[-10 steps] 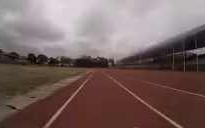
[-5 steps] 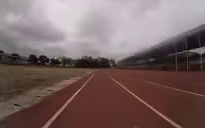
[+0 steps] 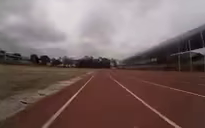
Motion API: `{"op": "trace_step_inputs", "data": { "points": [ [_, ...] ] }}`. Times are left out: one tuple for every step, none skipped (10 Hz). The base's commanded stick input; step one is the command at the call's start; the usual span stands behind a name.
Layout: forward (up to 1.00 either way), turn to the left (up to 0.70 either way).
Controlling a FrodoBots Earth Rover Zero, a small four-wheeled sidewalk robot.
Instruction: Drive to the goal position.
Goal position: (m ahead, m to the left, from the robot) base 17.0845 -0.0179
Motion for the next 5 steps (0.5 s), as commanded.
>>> {"op": "trace_step_inputs", "data": {
  "points": [
    [1.00,0.00],
    [1.00,0.00],
    [1.00,0.00],
    [1.00,0.00],
    [1.00,0.00]
  ]
}}
